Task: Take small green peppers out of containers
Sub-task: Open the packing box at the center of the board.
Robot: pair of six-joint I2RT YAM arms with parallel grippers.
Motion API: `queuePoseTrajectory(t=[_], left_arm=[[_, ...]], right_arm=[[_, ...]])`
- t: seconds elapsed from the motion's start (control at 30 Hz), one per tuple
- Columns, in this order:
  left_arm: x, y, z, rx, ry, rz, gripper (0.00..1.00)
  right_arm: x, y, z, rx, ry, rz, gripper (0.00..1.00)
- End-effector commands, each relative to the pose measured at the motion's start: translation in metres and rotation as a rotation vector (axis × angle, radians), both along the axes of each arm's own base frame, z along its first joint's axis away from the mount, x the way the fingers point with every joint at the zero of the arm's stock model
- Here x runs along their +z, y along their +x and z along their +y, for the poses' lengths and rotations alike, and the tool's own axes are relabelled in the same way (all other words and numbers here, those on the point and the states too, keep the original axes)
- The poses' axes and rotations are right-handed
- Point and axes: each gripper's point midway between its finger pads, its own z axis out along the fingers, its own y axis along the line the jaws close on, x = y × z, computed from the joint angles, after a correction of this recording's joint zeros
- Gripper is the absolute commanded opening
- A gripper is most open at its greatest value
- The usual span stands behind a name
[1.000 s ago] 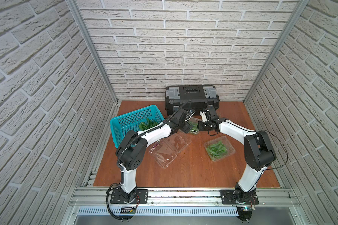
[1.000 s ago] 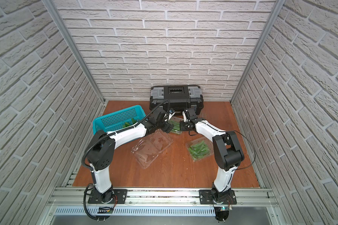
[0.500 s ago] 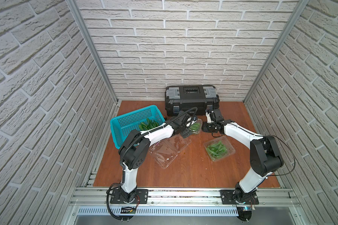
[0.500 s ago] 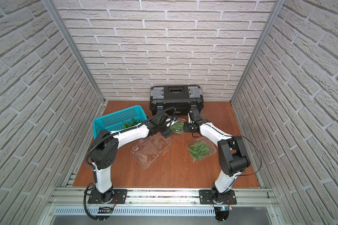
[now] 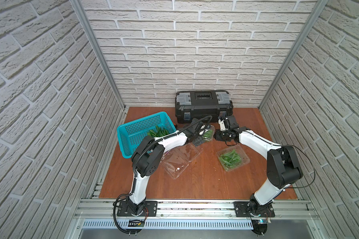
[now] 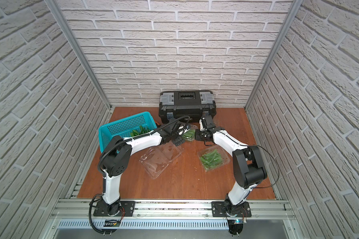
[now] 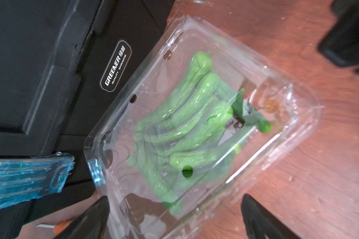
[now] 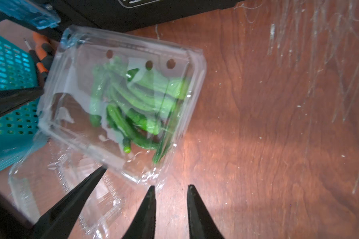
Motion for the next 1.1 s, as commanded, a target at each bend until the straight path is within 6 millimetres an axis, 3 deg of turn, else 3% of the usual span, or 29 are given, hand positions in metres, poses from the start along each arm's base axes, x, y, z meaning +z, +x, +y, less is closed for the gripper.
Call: queuePoseTrajectory(t=[0.0, 0.3, 0.63, 0.83, 1.07], left_arm=[[0.022, 0.014, -0.010, 0.006, -0.032, -0.077, 0.98], [0.035, 0.015, -0.014, 0.009, -0.060, -0.090, 0.98], [0.035, 0.002, -0.017, -0.015, -0.071, -0.046, 0.98], [0.044, -0.010, -0.012, -0.034, -0.066, -0.040, 0.98], [0.050, -0.006, -0.011, -0.031, -0.055, -0.073, 0.98]], right_arm=[[0.004, -0.015, 0.012, 0.068, 0.050, 0.005, 0.27], [-0.015, -0.024, 0.027, 0.086, 0.114, 0.046, 0.27], [-0.027, 0.017, 0.024, -0.069, 0.139, 0.018, 0.27], [-0.027, 0.034, 0.002, -0.197, 0.129, -0.012, 0.27], [-0.025, 0.035, -0.037, -0.318, 0.061, -0.018, 0.27]])
